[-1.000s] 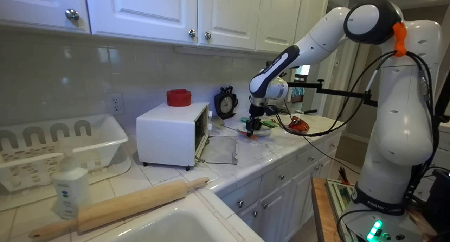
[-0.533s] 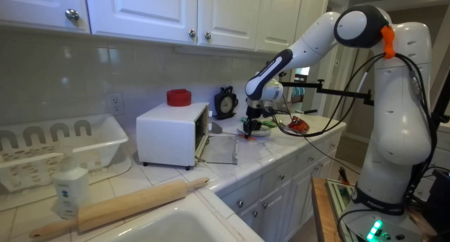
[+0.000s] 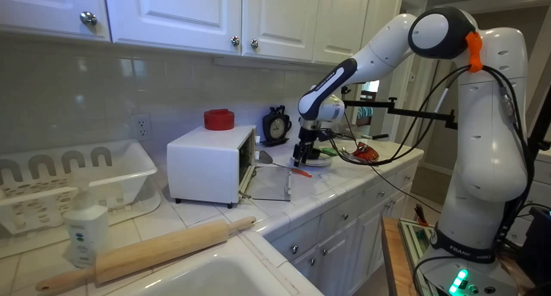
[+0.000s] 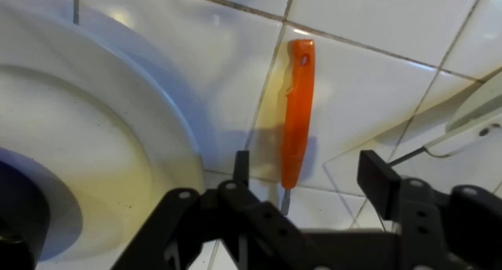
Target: Use the fish slice to take the black measuring cup out of the open oven.
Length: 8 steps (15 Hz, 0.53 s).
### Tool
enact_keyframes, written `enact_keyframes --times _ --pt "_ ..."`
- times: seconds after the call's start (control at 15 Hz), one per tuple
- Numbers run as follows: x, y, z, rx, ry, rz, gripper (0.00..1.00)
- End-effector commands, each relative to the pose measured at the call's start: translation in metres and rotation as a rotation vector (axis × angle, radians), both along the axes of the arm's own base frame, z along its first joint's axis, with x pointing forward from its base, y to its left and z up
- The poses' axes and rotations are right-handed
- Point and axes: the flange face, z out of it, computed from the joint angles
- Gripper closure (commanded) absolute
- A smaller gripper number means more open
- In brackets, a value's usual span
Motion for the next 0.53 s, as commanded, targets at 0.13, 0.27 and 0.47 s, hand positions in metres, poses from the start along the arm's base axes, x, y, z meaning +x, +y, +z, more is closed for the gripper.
enact_keyframes --times 0.13,0.27,0.47 --pt "-0.015 0.023 0.040 0.053 0.044 -0.097 0.00" --pt "-0.019 0.036 0.057 0.040 0.047 -0.087 0.00" --pt "-0.024 0.057 0.089 -0.034 0.088 -0.044 0.00"
